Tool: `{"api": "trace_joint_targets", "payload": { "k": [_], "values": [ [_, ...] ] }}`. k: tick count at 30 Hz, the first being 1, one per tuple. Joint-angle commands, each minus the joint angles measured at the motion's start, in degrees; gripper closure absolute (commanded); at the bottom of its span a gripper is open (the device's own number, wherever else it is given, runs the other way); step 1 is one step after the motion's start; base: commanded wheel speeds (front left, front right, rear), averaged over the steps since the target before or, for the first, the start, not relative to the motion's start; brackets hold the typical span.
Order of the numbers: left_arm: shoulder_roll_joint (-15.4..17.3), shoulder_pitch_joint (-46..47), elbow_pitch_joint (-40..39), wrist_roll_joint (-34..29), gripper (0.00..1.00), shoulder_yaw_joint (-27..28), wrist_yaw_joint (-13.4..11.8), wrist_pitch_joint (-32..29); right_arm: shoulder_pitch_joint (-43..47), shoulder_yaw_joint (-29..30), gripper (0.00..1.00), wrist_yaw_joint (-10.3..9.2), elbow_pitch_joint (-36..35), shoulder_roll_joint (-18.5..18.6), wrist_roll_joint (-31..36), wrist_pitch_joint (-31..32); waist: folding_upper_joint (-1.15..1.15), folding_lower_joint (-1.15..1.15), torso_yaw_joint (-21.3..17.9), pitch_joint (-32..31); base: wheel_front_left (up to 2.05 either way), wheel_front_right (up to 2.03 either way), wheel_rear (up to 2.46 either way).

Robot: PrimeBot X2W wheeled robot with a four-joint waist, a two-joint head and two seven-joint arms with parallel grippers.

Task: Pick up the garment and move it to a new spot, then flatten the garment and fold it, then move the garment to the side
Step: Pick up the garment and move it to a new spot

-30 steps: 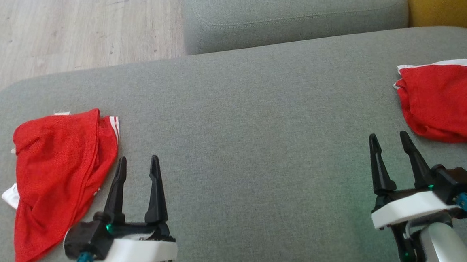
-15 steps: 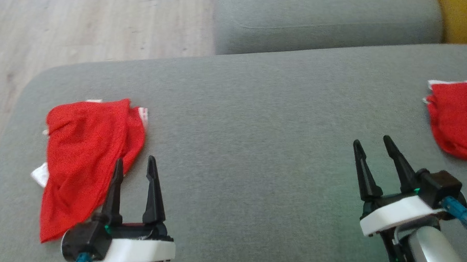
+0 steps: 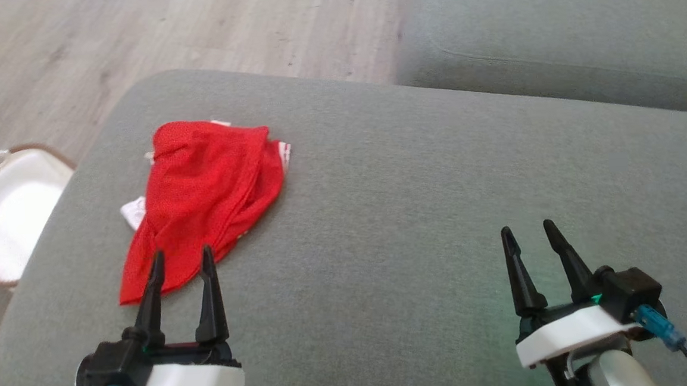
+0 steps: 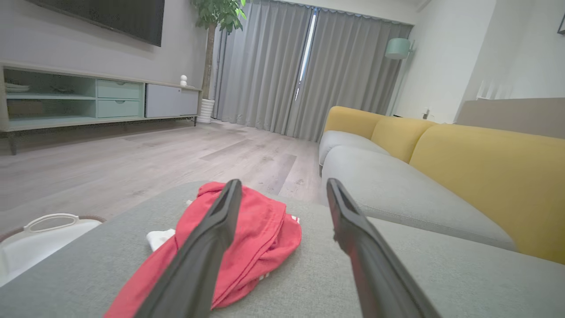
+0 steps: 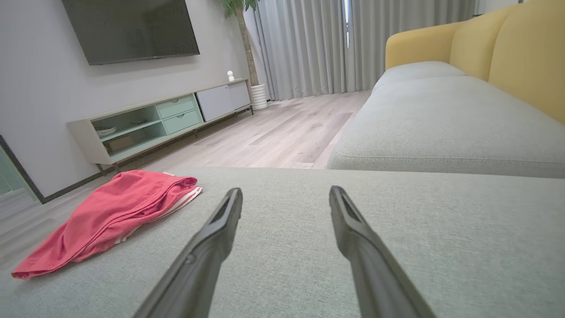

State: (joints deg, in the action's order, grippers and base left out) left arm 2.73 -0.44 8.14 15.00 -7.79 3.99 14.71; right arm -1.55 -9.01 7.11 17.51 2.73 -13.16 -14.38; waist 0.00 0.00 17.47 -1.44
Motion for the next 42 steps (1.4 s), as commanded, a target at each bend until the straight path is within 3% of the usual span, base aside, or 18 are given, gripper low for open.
{"api": "trace_joint_targets", "payload": {
  "k": [1,7,13,20,26,31,42],
  "values": [
    [0.1,1.7,-1.7,-0.4,0.0,1.9,-0.2,0.3,-1.3,-1.4,0.0,0.37,-1.7,0.1,-0.3,-0.6,0.0,0.0,1.0,-0.1,0.0,0.0,0.0],
    [0.1,1.8,-2.0,-0.7,0.0,4.5,-0.2,0.3,-1.4,-2.2,0.0,0.37,-1.8,0.1,-0.9,-0.6,0.0,0.0,2.2,0.5,0.0,0.0,0.0],
    [0.3,4.5,-2.3,-2.2,0.0,8.1,0.9,0.3,-2.9,-1.7,0.0,0.37,-2.2,0.1,0.0,-0.6,0.0,0.0,1.0,3.6,0.0,0.0,0.0],
    [5.6,14.7,4.2,-3.0,0.0,9.6,2.7,-0.2,-5.3,0.8,0.0,0.37,-3.2,0.1,2.5,-0.6,0.0,0.0,-1.4,9.2,0.0,0.0,0.0],
    [12.6,27.3,11.5,-3.1,0.0,6.4,3.3,-6.8,-8.0,2.8,0.0,0.37,-4.6,0.1,4.4,-0.6,0.0,0.0,-3.4,13.6,0.0,0.0,0.0],
    [16.8,35.9,20.9,-2.9,0.0,2.6,3.4,-16.4,-10.4,4.2,0.0,0.37,-6.3,0.1,5.9,-0.6,0.0,0.0,-4.9,16.6,0.0,0.0,0.0],
    [19.8,44.0,37.3,-0.1,0.0,-2.3,3.4,-24.4,-12.7,3.7,0.0,0.37,-10.2,0.1,6.8,-0.6,0.0,0.0,-7.8,20.2,0.0,0.0,0.0]
  ]
}}
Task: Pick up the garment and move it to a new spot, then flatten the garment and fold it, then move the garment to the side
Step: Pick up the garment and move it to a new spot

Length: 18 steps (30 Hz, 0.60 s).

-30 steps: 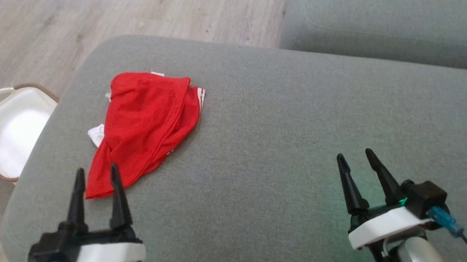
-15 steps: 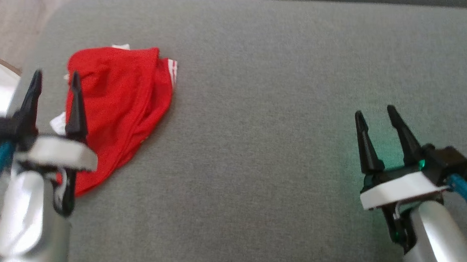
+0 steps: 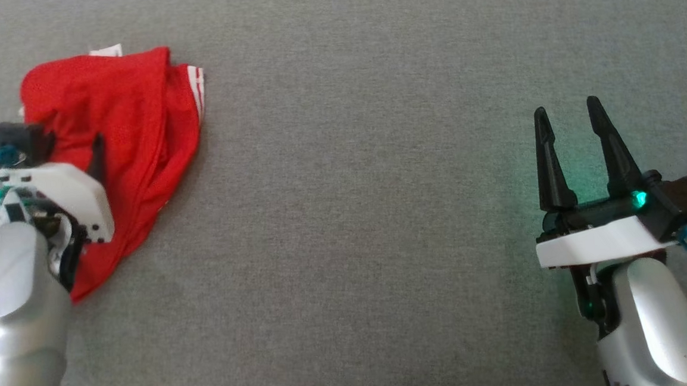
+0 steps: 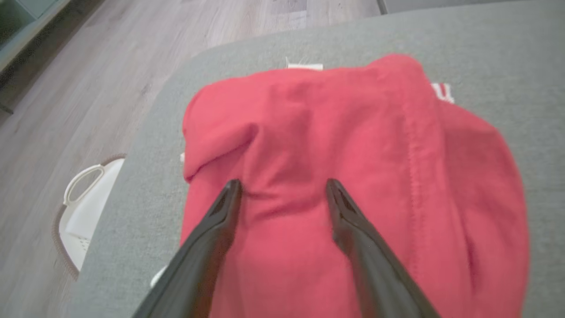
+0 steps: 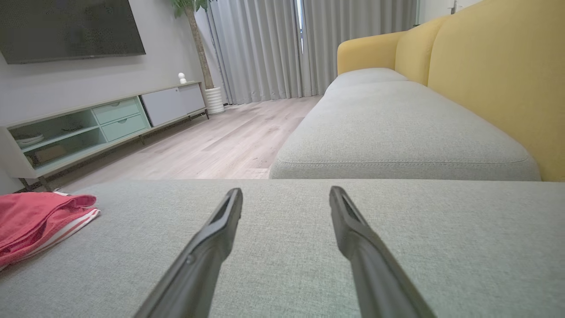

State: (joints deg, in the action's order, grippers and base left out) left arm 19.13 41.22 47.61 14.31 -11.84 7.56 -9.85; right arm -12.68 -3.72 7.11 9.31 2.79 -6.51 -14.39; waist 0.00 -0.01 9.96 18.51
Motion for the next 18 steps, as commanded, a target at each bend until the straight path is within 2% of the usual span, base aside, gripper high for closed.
{"api": "trace_joint_targets", "payload": {
  "k": [1,2,3,4,5,9,18],
  "values": [
    [3.3,2.6,-0.6,0.8,0.0,1.8,-0.3,-0.2,-1.6,-1.6,0.0,0.37,-2.2,0.1,0.2,-0.6,0.0,0.01,-0.4,0.3,0.0,0.0,0.0],
    [3.1,2.9,0.7,1.1,0.0,1.8,-0.2,-0.6,-1.5,-1.5,0.0,0.37,-2.3,0.1,0.2,-0.6,0.0,0.01,-0.6,0.3,0.0,0.0,0.0],
    [2.8,3.1,2.0,1.7,0.12,1.8,-0.2,-1.0,-1.5,-1.5,0.0,0.37,-2.3,0.1,0.2,-0.6,0.0,0.01,-0.7,0.3,0.0,0.0,0.0],
    [2.5,3.3,3.0,2.3,0.53,1.8,-0.2,-1.1,-1.4,-1.4,0.0,0.37,-2.4,0.1,0.2,-0.6,0.0,0.01,-0.8,0.3,0.0,0.0,0.0],
    [2.3,3.5,3.7,3.0,1.0,1.7,-0.2,-0.9,-1.3,-1.4,0.0,0.37,-2.3,0.1,0.2,-0.6,0.0,0.01,-0.9,0.2,0.0,0.0,0.0],
    [1.9,4.1,4.4,5.5,1.0,1.4,-0.1,2.0,-1.1,-1.6,0.0,0.37,-1.9,0.1,0.0,-0.6,0.0,0.01,-1.4,-0.7,0.0,0.0,0.0],
    [1.3,5.4,-3.3,11.4,1.0,0.7,-0.1,16.2,-0.5,-2.6,0.0,0.37,-1.0,0.1,-1.6,-0.6,0.0,0.01,-3.0,-4.7,0.0,0.0,0.0]
  ]
}}
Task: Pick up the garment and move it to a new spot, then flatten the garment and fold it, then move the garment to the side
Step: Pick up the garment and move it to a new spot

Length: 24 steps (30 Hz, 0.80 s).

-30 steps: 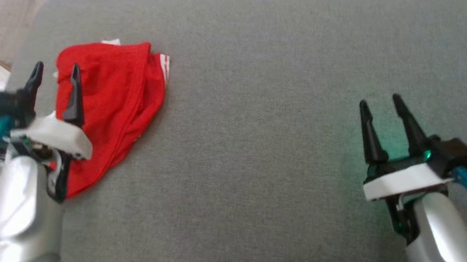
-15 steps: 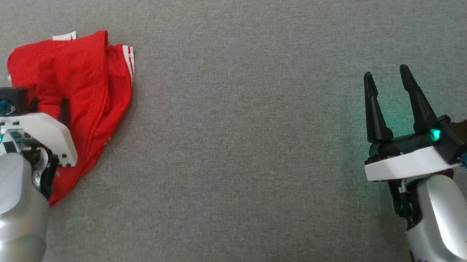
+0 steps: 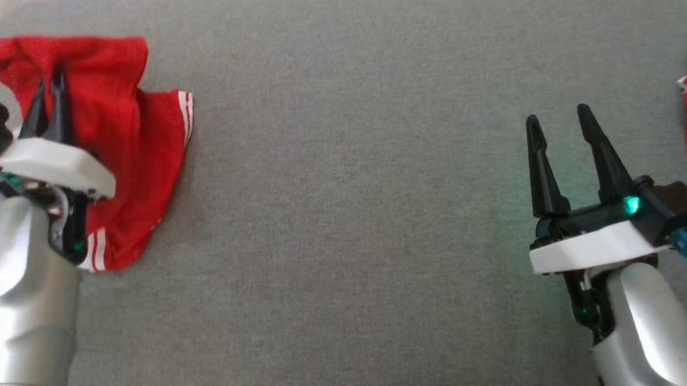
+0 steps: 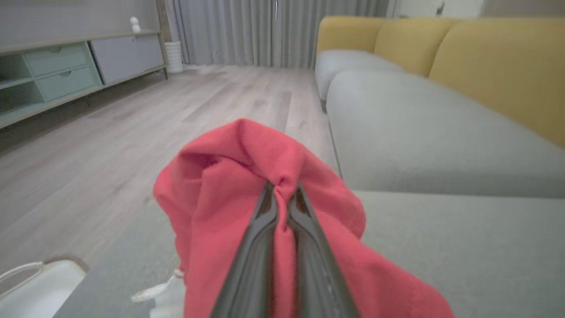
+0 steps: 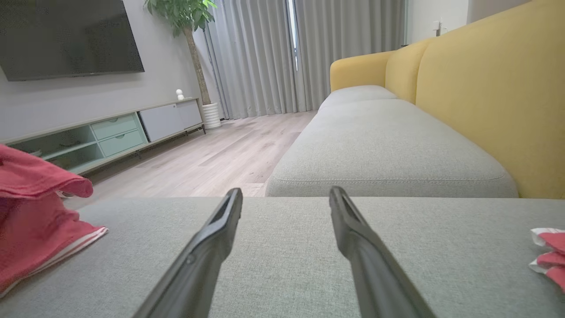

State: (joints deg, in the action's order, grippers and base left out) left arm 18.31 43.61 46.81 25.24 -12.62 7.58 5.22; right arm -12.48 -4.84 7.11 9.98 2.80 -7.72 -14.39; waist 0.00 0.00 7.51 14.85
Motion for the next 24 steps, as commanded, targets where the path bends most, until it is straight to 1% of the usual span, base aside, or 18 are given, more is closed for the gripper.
{"api": "trace_joint_targets", "payload": {
  "k": [1,4,6,9,10,14,19,20,24],
  "values": [
    [1.8,3.0,-3.8,1.1,1.0,1.4,-0.1,2.3,-0.5,-1.5,0.0,0.37,-1.5,0.1,-0.7,-0.6,0.0,0.0,-0.8,-1.6,0.0,0.0,0.0],
    [0.4,2.5,-8.2,3.3,1.0,1.9,-0.1,4.6,0.0,-1.7,0.0,0.37,-1.2,0.1,-1.5,-0.6,0.0,0.0,-1.7,-3.4,0.0,0.0,0.0],
    [-1.3,1.8,-11.5,4.3,1.0,1.8,-0.1,4.9,0.4,-1.8,0.0,0.37,-1.0,0.1,-2.1,-0.6,0.0,0.0,-2.3,-4.3,0.0,0.0,0.0],
    [-4.0,0.5,-17.1,5.0,1.0,0.6,-0.7,3.9,0.9,-2.1,0.0,0.37,-1.0,0.1,-2.7,-0.6,0.0,0.0,-3.1,-5.1,0.0,0.0,0.0],
    [-5.8,-0.7,-20.5,5.3,1.0,-0.4,-1.5,2.5,1.0,-2.5,0.0,0.37,-0.9,0.1,-3.0,-0.6,0.0,0.0,-3.8,-5.3,0.0,0.0,0.0],
    [-8.5,-2.5,-26.1,4.5,1.0,-3.4,-3.4,-0.6,0.6,-3.2,0.0,0.37,-1.3,0.1,-3.8,-0.6,0.0,0.0,-5.8,-4.8,0.0,0.0,0.0],
    [-12.0,-4.2,-28.5,3.1,1.0,-7.1,-6.2,-2.3,-0.6,-4.1,0.0,0.37,-1.9,0.1,-4.9,-0.6,0.0,0.0,-9.8,-3.3,0.0,0.0,0.0],
    [-12.0,-4.2,-28.5,3.1,1.0,-7.1,-6.2,-2.3,-0.6,-4.1,0.0,0.37,-1.9,0.1,-4.9,-0.6,0.0,0.0,-9.8,-3.3,0.0,0.0,0.0],
    [-14.5,-5.1,-28.3,3.6,1.0,-11.4,-6.9,-2.3,-1.5,-4.1,0.0,0.37,-2.3,0.1,-5.9,-0.6,0.0,0.0,-13.1,-2.2,0.0,0.0,0.0]
  ]
}}
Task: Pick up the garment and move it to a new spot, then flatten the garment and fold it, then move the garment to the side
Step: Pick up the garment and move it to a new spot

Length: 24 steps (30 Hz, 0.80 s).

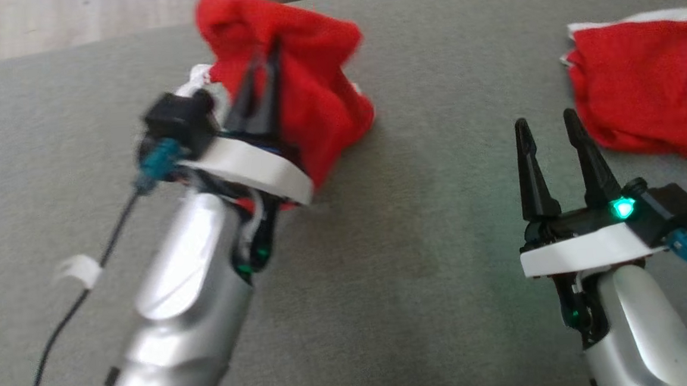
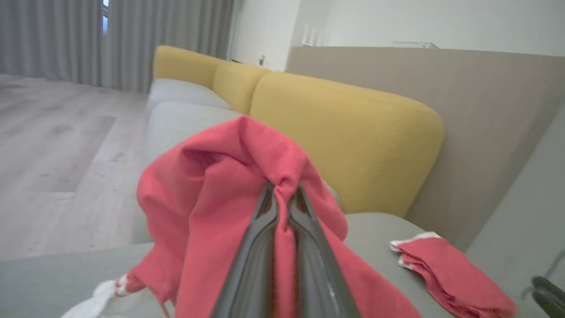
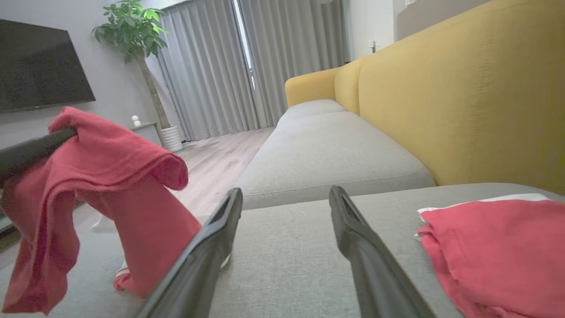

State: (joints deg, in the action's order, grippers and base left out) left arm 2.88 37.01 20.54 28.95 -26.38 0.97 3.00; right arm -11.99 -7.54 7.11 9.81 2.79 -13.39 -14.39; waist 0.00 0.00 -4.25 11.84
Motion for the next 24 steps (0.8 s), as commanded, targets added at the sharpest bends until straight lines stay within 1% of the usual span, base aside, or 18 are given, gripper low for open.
{"api": "trace_joint_targets", "payload": {
  "k": [1,2,3,5,7,11,14,18,20,22,24],
  "values": [
    [0.6,1.4,-1.9,0.4,1.0,1.0,-0.2,-0.1,-2.0,-1.3,0.0,0.37,-2.2,0.1,-0.5,-0.6,0.0,0.0,-2.0,1.0,0.0,0.0,0.0],
    [0.3,1.2,-1.8,1.1,1.0,-0.2,-0.3,0.1,-2.1,-1.2,0.0,0.37,-2.2,0.1,-0.6,-0.6,0.0,0.0,-2.6,1.2,0.0,0.0,0.0],
    [0.2,1.2,-1.8,1.7,0.0,-1.6,-0.3,0.5,-2.2,-1.1,0.0,0.37,-2.2,0.1,-0.8,-0.6,0.0,0.0,-3.1,1.3,0.0,0.0,0.0],
    [0.1,1.3,-2.0,3.1,0.0,-4.1,-0.5,1.5,-2.3,-0.9,0.0,0.37,-2.3,0.1,-0.9,-0.6,0.0,0.0,-3.7,1.4,0.0,0.0,0.0],
    [0.0,1.9,-2.0,3.9,0.0,-6.1,-1.3,3.0,-2.2,-0.8,0.0,0.37,-2.2,0.1,-0.9,-0.6,0.0,0.0,-3.9,1.4,0.0,0.0,0.0],
    [0.3,2.8,-0.5,4.0,0.0,-5.3,-3.2,6.6,-1.9,0.3,0.0,0.37,-2.0,0.1,-0.7,-0.6,0.0,0.0,-2.5,1.0,0.0,0.0,0.0],
    [2.8,2.4,0.4,3.6,0.0,-3.2,-3.8,8.7,-1.5,0.7,0.0,0.37,-1.9,0.1,-0.2,-0.6,0.0,0.0,-0.6,0.2,0.0,0.0,0.0],
    [7.9,-0.5,0.3,2.2,0.0,-0.2,-4.4,10.9,-0.9,1.1,0.0,0.37,-1.6,0.1,0.3,-0.6,0.0,0.0,2.0,-1.2,0.0,0.0,0.0],
    [10.0,-3.1,-0.3,2.0,0.0,1.6,-4.8,11.5,-0.4,1.5,0.0,0.37,-1.5,0.1,0.6,-0.6,0.0,0.0,3.5,-1.9,0.0,0.0,0.0],
    [11.5,-6.3,-1.3,1.8,0.0,3.2,-5.0,11.8,0.2,2.0,0.0,0.37,-1.3,0.1,0.8,-0.6,0.0,0.0,5.0,-2.5,0.0,0.0,0.0],
    [12.2,-9.9,-2.7,1.7,0.0,4.5,-5.1,11.9,0.8,2.3,0.0,0.37,-1.0,0.1,1.2,-0.6,0.0,0.0,6.4,-3.1,0.0,0.0,0.0]
  ]
}}
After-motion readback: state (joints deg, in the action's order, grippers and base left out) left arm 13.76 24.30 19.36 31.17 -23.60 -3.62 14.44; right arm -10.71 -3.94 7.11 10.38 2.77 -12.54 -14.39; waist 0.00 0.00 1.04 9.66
